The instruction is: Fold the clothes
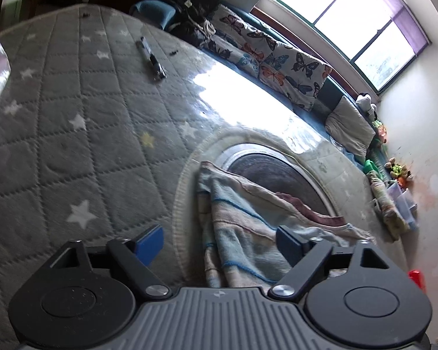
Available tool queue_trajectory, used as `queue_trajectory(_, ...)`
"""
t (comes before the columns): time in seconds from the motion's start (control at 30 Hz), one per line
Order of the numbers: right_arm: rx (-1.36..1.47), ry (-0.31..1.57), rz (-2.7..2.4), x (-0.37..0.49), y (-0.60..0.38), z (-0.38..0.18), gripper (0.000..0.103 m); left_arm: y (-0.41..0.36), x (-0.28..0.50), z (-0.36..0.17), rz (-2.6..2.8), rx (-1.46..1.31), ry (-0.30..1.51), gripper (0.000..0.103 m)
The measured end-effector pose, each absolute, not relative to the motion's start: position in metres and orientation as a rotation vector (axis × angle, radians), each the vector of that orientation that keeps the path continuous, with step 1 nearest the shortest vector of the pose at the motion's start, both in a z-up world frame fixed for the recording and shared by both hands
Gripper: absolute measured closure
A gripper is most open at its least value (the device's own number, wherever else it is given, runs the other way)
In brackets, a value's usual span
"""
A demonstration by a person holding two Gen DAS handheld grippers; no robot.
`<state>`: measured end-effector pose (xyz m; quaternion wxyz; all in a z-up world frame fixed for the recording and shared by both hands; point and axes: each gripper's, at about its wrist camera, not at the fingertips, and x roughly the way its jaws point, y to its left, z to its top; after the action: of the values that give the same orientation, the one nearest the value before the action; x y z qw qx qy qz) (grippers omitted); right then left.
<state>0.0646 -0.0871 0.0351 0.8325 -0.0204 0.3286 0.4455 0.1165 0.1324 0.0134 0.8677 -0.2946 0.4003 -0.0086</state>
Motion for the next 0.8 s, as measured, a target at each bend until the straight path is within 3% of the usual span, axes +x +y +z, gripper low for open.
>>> queue_trajectory(0.2,0.025,0.652,0.943,0.067,-0.111,0.052,0.101,0.128,0.129,0.002,-0.080,-0.708,0.876,0.058)
queue_trajectory(0.27,0.020,0.646,0.957,0.067,-0.110,0.054,0.101,0.127,0.130,-0.002,-0.082,-0.711,0.882,0.081)
queue_trajectory(0.3,0.010,0.644,0.972,0.064,-0.112,0.055,0.101,0.128,0.130,-0.005,-0.084,-0.713,0.883,0.086)
queue_trajectory(0.6,-0.029,0.659,0.757,0.091,-0.150,0.044,0.089,0.130,0.117,0.001,-0.115,-0.698,0.831,0.091)
queue_trajectory(0.8,-0.102,0.711,0.484,0.150,-0.179,0.022,0.087,0.127,0.109,0.016,-0.146,-0.693,0.792,0.092)
